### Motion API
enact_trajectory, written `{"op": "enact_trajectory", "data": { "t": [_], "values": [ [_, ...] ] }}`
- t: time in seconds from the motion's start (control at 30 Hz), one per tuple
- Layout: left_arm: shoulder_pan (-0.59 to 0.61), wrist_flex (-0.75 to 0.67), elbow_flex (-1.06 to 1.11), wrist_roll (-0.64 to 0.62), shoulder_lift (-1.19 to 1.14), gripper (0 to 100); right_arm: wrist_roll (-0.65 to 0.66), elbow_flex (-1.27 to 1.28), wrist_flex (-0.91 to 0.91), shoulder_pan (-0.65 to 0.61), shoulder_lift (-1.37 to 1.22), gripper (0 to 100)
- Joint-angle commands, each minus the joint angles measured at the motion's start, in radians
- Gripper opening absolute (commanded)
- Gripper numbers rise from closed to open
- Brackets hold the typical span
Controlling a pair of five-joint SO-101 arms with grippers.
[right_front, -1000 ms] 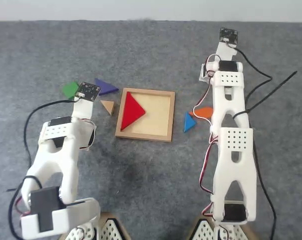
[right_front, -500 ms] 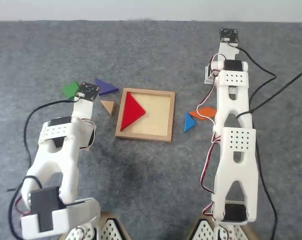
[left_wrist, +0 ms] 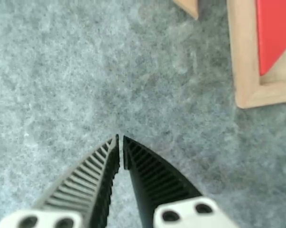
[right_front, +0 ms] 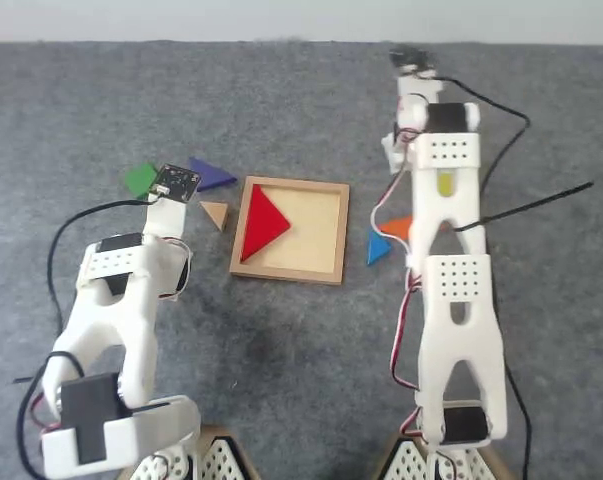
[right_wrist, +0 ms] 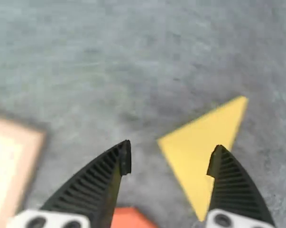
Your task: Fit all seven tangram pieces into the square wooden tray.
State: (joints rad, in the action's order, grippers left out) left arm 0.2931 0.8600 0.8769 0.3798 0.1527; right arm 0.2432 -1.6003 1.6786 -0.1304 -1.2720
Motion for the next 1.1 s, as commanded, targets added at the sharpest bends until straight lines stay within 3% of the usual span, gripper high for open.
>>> {"op": "enact_trajectory", "data": {
  "t": [0.0,0.23,0.47,0.67,0.9,1.07],
  "values": [
    [0.006,-0.017,-0.001,0.011,0.051,1,0.066,-0.080,0.096,-0.087,0.064,25.2],
    [0.006,-0.017,-0.001,0.011,0.051,1,0.063,-0.074,0.047,-0.056,0.087,25.5],
    [0.006,-0.017,-0.001,0.009,0.051,1,-0.032,-0.074,0.027,0.054,-0.022,25.6],
    [0.006,-0.017,-0.001,0.009,0.051,1,-0.035,-0.074,-0.036,0.058,-0.108,25.8],
    [0.006,-0.017,-0.001,0.008,0.051,1,-0.107,-0.074,-0.081,0.059,-0.125,38.1],
    [0.006,-0.017,-0.001,0.009,0.051,1,-0.114,-0.028,-0.136,0.062,-0.122,38.5]
  ]
}}
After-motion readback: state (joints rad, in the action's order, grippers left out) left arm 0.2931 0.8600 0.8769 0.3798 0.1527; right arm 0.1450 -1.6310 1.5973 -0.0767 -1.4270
